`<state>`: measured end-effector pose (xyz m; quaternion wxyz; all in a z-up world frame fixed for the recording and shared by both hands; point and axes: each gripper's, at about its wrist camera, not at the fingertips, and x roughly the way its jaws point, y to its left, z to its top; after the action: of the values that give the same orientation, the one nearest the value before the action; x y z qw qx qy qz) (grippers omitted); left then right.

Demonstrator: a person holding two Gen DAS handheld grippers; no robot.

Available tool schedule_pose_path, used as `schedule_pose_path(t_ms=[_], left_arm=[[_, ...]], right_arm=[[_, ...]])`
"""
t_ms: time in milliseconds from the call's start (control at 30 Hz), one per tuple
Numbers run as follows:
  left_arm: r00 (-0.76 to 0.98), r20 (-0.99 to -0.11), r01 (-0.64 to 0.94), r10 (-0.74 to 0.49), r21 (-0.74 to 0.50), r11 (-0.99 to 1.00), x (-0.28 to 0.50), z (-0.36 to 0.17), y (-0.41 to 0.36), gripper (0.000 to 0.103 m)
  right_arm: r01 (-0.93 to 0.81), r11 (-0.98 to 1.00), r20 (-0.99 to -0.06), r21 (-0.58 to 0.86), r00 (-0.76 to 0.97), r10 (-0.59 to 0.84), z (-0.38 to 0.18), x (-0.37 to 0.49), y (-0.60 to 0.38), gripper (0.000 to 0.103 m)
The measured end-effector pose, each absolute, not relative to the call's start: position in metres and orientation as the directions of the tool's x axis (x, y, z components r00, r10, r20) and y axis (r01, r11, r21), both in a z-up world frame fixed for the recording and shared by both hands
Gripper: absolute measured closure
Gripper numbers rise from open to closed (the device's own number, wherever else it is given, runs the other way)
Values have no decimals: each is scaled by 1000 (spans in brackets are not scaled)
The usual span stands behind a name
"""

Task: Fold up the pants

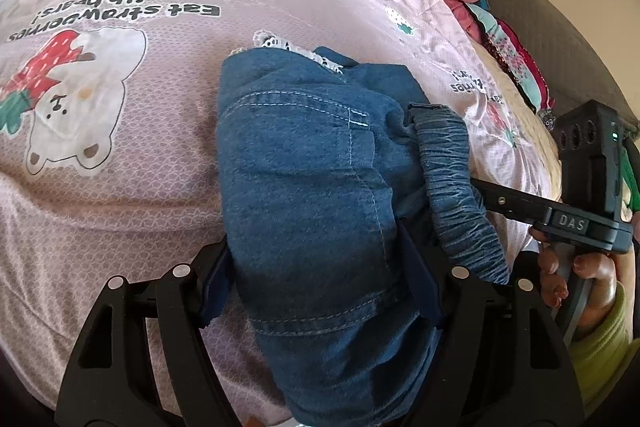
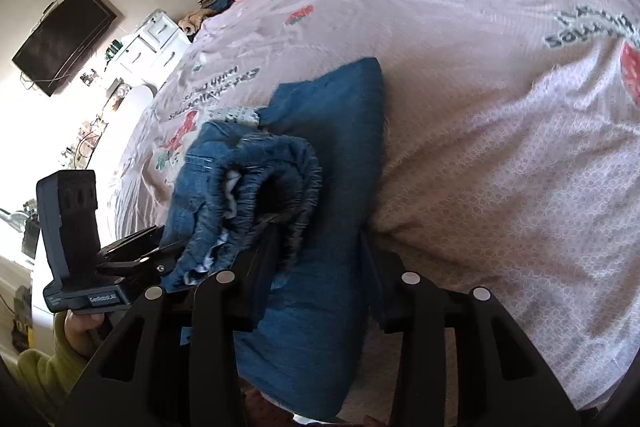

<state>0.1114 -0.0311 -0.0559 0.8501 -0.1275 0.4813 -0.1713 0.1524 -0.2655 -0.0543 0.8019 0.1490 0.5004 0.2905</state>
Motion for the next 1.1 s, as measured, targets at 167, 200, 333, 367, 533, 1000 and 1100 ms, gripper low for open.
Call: schedule_pose_path(t_ms=[167,200,333,367,533,1000,1100], left_arm=[[481,-771,163,-417,-389,907,116,-57,-31,37],[483,-770,164,-416,-388,907,117,-56,-32,38],[493,-761,178,-422,-387,905,116,-50,-35,47],[499,-755,184,-425,-387,904,114,-47,-35,49],[519,-734,199,-437,-394,897,106,-32,-35,50],[612,-666,239,-427,-359,902,95,14,-34,52],[619,-662,238,-423,-355,904,103,19,-32,52]], right_arm=[[-333,764,-702,552,309,642,-60,163,-262,63],[-341,760,-699,553,307,646,-61,165,-260,65],[-406,746,-679,527,327,657,-57,161,-254,82],[-433,753,-682,496,342,646,-53,157,-250,84],[-487,744,-654,457,383,653,-36,144,-246,85],[-549,716,-595,431,424,683,0,134,-236,85],[-555,715,-585,425,434,685,9,140,-235,85]])
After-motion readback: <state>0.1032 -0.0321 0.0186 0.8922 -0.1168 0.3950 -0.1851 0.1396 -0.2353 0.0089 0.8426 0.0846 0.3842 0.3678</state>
